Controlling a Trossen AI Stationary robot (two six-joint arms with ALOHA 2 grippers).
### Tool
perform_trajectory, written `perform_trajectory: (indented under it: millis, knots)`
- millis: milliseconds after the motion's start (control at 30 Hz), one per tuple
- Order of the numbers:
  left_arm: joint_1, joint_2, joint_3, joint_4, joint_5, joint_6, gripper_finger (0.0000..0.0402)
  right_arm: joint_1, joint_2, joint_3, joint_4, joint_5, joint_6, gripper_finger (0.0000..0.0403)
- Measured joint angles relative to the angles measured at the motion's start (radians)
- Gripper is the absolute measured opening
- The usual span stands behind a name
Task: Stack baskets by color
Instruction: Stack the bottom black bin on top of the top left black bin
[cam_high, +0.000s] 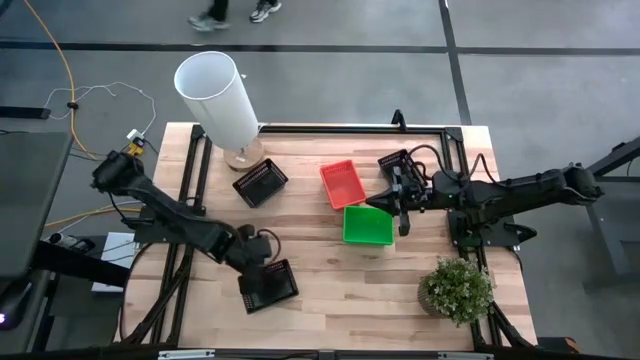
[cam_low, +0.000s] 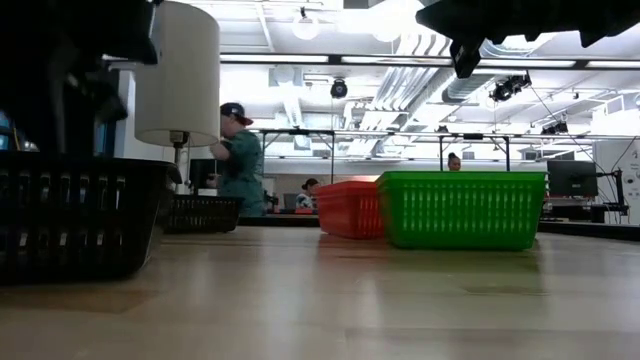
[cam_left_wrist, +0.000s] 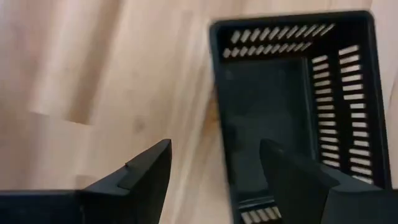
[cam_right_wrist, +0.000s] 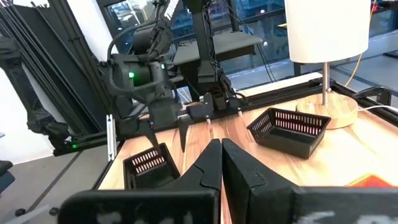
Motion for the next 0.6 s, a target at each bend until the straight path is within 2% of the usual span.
perform_trajectory:
  millis: [133, 400, 500, 600]
  knots:
    - [-0.003, 0.051, -0.025, 0.124, 0.061, -0.012, 0.0231, 0.0, 0.0, 0.0, -0.004, -0.001, -0.003, 0.0]
    - [0.0, 0.137, -0.06, 0.143, 0.007, -0.03, 0.0225, 0.0, 0.0, 0.0, -0.013, -0.001, -0.009, 0.0]
    - [-0.001, 0.152, -0.06, 0.158, -0.004, -0.018, 0.0194, 0.0, 0.0, 0.0, -0.02, -0.001, -0.009, 0.0]
    - [-0.001, 0.15, -0.06, 0.159, -0.009, -0.011, 0.0135, -0.001, 0.0, 0.0, -0.022, -0.001, -0.009, 0.0]
